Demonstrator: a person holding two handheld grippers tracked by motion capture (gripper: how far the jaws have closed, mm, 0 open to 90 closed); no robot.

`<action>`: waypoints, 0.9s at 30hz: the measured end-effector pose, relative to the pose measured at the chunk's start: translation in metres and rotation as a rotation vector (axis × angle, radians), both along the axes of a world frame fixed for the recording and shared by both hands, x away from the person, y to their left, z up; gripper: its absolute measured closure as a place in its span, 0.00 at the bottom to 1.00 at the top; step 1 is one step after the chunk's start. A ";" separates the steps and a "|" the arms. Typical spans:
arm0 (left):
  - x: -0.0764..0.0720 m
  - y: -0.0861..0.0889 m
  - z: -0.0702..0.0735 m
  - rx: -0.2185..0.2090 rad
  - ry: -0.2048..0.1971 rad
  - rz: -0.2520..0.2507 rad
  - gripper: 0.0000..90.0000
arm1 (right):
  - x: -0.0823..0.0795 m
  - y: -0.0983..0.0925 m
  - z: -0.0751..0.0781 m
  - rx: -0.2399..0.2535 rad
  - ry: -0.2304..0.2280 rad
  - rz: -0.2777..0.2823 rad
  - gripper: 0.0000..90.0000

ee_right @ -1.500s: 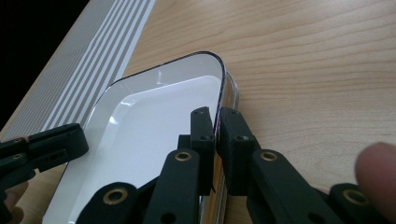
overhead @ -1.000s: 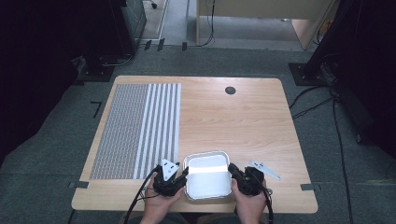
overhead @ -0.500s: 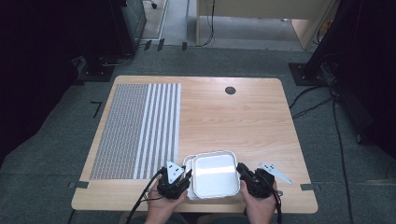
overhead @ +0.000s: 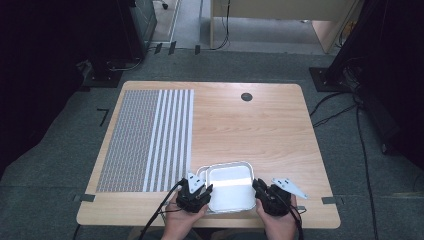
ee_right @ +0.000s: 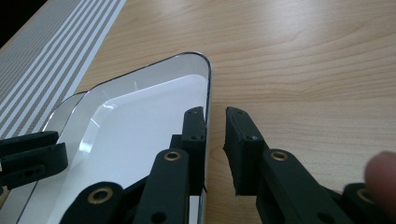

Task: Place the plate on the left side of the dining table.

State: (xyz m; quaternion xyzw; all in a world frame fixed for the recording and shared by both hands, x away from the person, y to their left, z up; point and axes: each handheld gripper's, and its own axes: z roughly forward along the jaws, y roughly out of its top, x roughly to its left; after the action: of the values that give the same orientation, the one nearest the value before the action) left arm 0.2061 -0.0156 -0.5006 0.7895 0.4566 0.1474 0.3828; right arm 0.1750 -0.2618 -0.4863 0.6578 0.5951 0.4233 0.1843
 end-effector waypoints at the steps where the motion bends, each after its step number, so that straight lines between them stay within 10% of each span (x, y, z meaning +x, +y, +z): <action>1: 0.000 0.000 0.000 0.002 -0.002 0.003 0.76 | 0.001 0.001 0.000 -0.003 0.009 0.000 0.89; 7: 0.001 0.001 -0.001 0.008 -0.001 0.014 0.76 | 0.001 0.007 -0.005 0.031 0.035 -0.013 0.98; 12: 0.002 0.002 -0.003 -0.002 0.011 0.018 0.76 | 0.003 -0.003 -0.009 0.199 0.060 -0.047 0.97; 27: 0.004 0.002 0.008 -0.018 -0.017 0.049 0.80 | 0.002 -0.003 -0.006 0.230 0.040 -0.075 0.97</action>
State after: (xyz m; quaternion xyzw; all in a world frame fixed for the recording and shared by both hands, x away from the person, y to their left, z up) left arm 0.2097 -0.0137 -0.4922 0.7733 0.4740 0.1594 0.3899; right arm 0.1772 -0.2650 -0.4919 0.7047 0.5209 0.4686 0.1115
